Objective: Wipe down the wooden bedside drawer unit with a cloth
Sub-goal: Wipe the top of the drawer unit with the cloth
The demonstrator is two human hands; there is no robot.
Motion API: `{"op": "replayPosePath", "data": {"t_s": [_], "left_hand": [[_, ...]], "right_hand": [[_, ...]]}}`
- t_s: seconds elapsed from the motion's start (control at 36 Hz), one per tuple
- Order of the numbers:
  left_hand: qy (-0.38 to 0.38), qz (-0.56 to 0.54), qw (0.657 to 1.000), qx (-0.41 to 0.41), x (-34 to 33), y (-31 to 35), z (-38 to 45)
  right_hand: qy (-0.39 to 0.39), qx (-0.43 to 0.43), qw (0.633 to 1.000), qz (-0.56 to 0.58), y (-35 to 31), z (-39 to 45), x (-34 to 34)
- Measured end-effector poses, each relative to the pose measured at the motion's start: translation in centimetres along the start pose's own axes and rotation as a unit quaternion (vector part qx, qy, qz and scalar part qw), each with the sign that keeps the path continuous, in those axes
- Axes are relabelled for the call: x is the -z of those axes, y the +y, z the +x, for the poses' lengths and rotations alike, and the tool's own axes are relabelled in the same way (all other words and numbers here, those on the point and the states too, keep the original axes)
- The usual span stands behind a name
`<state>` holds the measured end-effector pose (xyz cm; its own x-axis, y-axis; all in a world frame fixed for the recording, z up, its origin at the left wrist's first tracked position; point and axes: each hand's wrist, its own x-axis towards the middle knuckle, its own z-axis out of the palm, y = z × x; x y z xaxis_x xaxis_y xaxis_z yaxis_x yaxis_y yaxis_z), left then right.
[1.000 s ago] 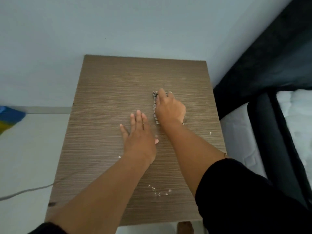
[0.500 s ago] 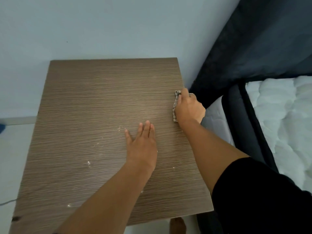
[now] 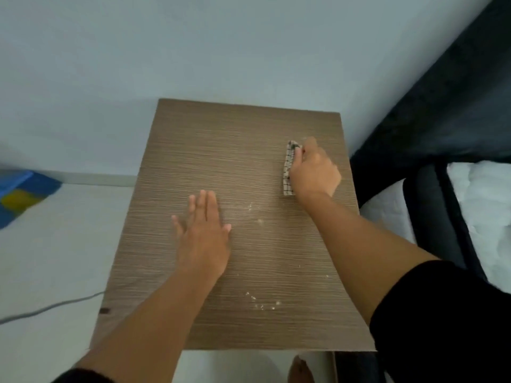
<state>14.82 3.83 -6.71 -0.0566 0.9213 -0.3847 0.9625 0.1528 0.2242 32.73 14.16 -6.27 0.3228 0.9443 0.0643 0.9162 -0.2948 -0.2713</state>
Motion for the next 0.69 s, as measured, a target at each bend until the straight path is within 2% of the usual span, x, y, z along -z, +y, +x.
{"op": "replayPosePath", "data": {"t_s": [0.11,0.22,0.42,0.69], "left_hand": [[-0.030,0.005,0.992,0.121,1.1,-5.9,-0.5],[-0.071,-0.019,0.981,0.180,1.2,-10.4,-1.6],[-0.118,-0.021,0.984,0.128,1.6,-12.7,-1.7],[-0.104,-0.059,0.984,0.130,1.2,-13.5,-1.8]], "right_hand": [[-0.050,0.076,0.995,0.031,-8.6,-3.5,-1.9],[-0.110,0.152,0.980,0.060,-15.5,-7.8,-4.1],[-0.174,0.208,0.962,0.023,-20.6,-11.8,-7.8],[-0.117,0.225,0.965,-0.073,-21.5,-13.1,-9.0]]}}
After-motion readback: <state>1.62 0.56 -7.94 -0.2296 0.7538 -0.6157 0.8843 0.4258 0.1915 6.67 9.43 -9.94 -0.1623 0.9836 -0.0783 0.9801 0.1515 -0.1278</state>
